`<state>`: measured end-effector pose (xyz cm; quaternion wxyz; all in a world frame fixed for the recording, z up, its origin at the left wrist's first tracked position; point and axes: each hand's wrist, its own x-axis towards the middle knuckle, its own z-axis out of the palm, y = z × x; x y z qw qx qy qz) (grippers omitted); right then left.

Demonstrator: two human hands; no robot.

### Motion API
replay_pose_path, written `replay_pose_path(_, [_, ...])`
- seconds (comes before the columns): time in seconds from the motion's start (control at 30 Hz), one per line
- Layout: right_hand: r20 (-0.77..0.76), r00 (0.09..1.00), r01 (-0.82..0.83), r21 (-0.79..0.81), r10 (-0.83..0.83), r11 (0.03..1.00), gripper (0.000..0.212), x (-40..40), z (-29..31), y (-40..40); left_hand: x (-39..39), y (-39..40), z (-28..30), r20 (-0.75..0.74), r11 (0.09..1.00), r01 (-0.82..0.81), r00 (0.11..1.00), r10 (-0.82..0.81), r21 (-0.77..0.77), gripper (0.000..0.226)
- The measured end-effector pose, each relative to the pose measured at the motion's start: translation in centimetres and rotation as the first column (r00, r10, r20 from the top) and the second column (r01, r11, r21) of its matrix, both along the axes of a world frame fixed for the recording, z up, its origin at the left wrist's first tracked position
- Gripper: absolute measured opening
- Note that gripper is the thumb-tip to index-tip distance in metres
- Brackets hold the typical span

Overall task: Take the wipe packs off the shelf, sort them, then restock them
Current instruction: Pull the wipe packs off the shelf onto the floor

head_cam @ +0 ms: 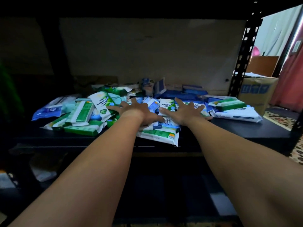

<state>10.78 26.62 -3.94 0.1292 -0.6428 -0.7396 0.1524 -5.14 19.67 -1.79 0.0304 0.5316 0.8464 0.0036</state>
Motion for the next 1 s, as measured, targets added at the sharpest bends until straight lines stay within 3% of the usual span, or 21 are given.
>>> replay_pose_path(0.2, [-0.021, 1.0, 0.021, -0.041, -0.022, 0.999, 0.144, -2.0, -1.1, 4.2, -0.9, 1.9, -1.5, -0.179, 0.979, 0.037, 0.984, 0.0, 0.202, 0.077])
replay_pose_path(0.33, [-0.034, 0.996, 0.077, -0.003, -0.077, 0.997, 0.114, -2.8, -0.6, 5.2, 0.0, 2.4, -1.7, -0.243, 0.957, 0.077, 0.97, -0.007, 0.279, 0.067])
replay_pose_path(0.57, [-0.206, 0.978, 0.082, 0.191, -0.042, 0.978, 0.055, -1.8, -0.9, 4.3, 3.1, 2.1, -1.1, -0.073, 0.975, 0.033, 0.997, -0.017, 0.222, 0.058])
replay_pose_path(0.73, [-0.227, 0.973, 0.049, 0.326, 0.027, 0.944, 0.037, -0.7, -0.4, 3.3, 4.3, 2.3, -1.3, 0.105, 0.918, 0.031, 0.991, -0.078, 0.395, 0.04])
replay_pose_path(0.83, [-0.236, 0.969, 0.031, 0.387, 0.067, 0.921, 0.03, 0.5, 0.5, 2.6, 4.9, 1.8, -1.5, 0.124, 0.866, 0.065, 0.982, -0.145, 0.496, 0.028])
replay_pose_path(1.0, [-0.218, 0.972, 0.006, 0.39, 0.086, 0.921, 0.036, 2.4, 1.6, 1.1, 4.7, 1.0, -1.1, 0.083, 0.779, 0.154, 0.963, -0.256, 0.607, 0.045])
